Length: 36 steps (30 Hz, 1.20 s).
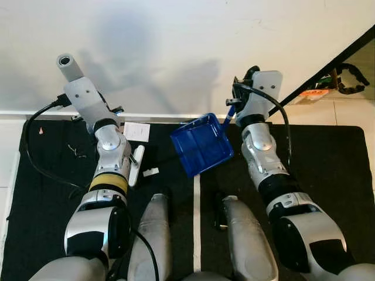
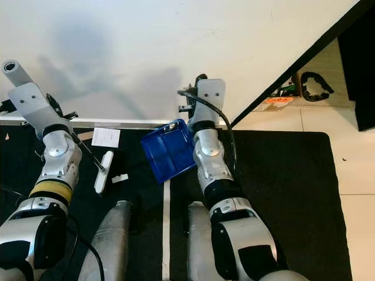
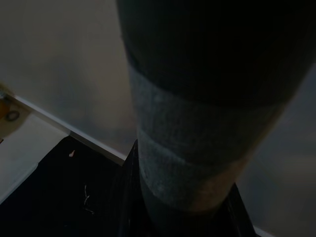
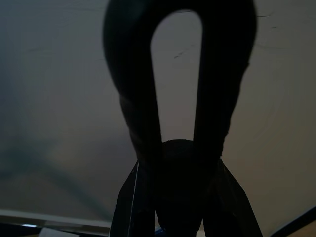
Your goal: Sweep floor
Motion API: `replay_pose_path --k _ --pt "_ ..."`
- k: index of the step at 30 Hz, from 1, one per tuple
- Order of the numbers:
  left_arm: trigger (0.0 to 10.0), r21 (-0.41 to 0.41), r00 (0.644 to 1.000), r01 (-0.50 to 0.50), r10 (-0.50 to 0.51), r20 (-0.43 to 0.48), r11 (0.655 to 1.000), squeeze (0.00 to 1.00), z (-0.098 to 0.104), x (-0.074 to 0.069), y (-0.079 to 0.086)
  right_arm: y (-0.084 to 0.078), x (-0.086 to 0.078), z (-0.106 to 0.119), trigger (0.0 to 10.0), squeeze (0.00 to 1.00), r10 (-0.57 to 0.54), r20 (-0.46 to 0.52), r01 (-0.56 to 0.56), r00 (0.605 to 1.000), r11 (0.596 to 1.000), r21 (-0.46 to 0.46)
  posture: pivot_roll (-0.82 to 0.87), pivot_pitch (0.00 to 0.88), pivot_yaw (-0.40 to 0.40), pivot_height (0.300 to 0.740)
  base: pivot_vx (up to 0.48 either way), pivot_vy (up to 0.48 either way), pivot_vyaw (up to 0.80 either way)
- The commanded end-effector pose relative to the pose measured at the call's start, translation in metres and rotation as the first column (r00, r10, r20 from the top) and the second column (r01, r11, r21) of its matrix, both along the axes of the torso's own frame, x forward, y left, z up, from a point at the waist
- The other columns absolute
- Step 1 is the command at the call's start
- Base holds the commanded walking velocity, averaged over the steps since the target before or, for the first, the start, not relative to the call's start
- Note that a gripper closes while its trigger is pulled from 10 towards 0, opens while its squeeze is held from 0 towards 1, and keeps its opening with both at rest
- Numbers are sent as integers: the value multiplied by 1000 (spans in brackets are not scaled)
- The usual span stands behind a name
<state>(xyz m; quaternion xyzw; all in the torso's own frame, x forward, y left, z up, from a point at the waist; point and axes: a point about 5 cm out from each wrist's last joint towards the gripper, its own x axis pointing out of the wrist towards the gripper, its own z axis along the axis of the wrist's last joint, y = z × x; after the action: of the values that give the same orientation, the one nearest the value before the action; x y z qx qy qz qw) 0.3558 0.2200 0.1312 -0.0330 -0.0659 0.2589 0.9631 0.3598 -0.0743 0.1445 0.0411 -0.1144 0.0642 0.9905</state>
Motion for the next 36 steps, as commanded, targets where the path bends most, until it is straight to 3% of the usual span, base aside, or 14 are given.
replay_pose_path --k 1,9,14,26,28,36 --pt "10000 -34 996 18 -21 -87 999 0 -24 -7 -10 27 -11 -17 10000 0 88 -87 -79 992 991 108 -15 361 -26 740 0 0 0" --pt "10000 -30 996 0 -3 -91 1000 0 -24 -9 -4 43 -12 -10 10000 0 129 -77 -119 989 986 120 -18 368 -31 740 0 0 0" --pt "10000 -29 996 -5 2 -93 1000 0 -25 -10 -3 45 -17 -17 10000 0 157 -76 -153 985 987 55 -18 367 -36 740 0 0 0" --pt "10000 -27 995 -6 3 -99 1000 0 -27 -11 -2 32 -12 -14 10000 0 126 -50 -127 991 992 -26 -24 369 -34 740 0 0 0" --pt "10000 -26 995 -2 -1 -97 1000 0 -26 -10 -3 24 -6 -11 10000 0 71 -46 -74 996 994 -82 -24 370 -34 740 0 0 0" --pt "10000 -24 996 -1 -1 -94 1000 0 -24 -9 -2 5 2 -13 10000 0 -48 -83 37 995 992 -124 -21 367 -33 740 0 0 0"
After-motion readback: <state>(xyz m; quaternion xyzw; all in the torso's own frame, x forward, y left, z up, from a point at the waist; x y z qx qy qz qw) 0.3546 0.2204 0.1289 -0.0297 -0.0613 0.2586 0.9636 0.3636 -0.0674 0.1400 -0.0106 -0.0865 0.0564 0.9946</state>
